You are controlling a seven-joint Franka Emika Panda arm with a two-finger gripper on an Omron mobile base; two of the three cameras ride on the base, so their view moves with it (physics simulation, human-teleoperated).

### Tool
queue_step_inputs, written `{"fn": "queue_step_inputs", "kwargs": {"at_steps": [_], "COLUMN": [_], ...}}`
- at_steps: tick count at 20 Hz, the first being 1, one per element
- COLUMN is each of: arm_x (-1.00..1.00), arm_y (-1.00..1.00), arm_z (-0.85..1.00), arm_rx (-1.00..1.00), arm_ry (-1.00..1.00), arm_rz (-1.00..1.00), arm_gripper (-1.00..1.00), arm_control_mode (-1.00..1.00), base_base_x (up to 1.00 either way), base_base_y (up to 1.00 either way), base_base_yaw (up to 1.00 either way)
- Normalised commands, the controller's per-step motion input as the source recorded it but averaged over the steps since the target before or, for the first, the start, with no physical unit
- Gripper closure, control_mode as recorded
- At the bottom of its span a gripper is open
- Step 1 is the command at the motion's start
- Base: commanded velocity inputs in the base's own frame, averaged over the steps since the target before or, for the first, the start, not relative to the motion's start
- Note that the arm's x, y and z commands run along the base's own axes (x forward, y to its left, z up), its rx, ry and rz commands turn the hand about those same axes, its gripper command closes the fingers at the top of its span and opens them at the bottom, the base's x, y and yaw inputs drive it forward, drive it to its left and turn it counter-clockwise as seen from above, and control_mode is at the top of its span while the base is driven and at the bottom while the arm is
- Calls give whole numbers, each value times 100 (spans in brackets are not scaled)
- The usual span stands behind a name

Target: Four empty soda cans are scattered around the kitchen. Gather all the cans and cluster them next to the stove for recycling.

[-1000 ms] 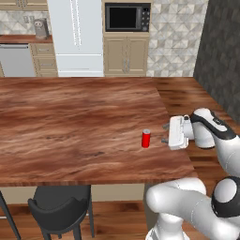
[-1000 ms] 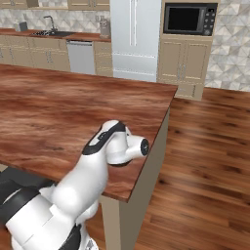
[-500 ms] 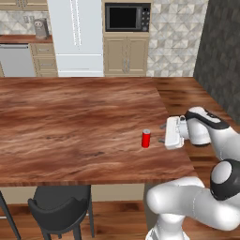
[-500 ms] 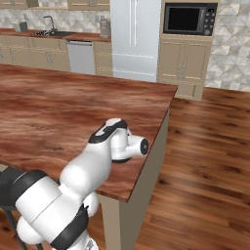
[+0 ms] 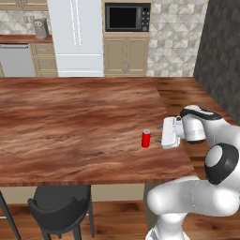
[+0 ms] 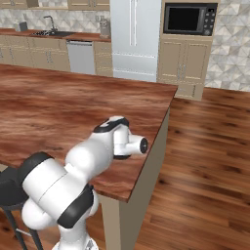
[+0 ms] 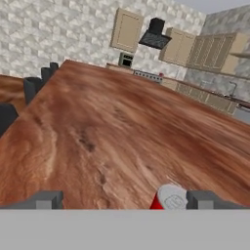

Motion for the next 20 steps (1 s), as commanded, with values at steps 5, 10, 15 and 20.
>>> {"fn": "queue_step_inputs", "kwargs": {"at_steps": [5,10,15,20], "arm_x": [16,17,18,16], "arm_y": [6,4,3,3], "arm_z": [-15,-13,-12,-11], "arm_rx": [0,0,0,0], "arm_ry": [2,2,2,3], "arm_rz": [0,0,0,0], "arm_gripper": [-100,-100,-100,-100], "arm_control_mode": [-100,-100,-100,-100], "base_base_x": [0,0,0,0], "base_base_y": [0,0,0,0], "base_base_yaw": [0,0,0,0]}}
